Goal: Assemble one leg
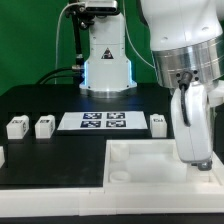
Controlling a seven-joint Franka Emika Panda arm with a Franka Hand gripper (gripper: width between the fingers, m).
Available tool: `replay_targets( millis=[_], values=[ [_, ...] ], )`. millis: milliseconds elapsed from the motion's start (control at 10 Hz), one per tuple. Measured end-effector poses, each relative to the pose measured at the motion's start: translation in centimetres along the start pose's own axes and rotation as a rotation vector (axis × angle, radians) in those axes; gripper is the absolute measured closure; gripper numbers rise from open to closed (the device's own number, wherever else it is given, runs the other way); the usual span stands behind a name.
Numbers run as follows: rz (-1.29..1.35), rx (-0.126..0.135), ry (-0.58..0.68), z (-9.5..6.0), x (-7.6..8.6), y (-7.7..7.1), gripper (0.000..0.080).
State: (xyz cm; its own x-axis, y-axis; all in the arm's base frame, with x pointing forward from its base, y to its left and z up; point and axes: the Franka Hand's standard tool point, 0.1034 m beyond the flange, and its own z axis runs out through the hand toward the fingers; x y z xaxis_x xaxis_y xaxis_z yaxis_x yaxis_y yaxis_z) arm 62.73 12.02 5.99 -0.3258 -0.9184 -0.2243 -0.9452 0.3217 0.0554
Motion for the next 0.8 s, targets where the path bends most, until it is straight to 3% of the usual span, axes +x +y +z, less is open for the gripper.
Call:
replay_targets(
  millis=[100,200,500,800],
  values=[
    [-0.003,0.0,0.0,0.0,-0.1,0.1,0.0243],
    [-0.025,-0.004,0.001,0.0,-0.3,0.7,0.0179],
    [-0.066,0.003,-0.011,-2.8,-1.5,2.8,0.0151],
    [-0.072,-0.001,-0.009,-2.7,-1.6,3.1,0.015]
  ],
)
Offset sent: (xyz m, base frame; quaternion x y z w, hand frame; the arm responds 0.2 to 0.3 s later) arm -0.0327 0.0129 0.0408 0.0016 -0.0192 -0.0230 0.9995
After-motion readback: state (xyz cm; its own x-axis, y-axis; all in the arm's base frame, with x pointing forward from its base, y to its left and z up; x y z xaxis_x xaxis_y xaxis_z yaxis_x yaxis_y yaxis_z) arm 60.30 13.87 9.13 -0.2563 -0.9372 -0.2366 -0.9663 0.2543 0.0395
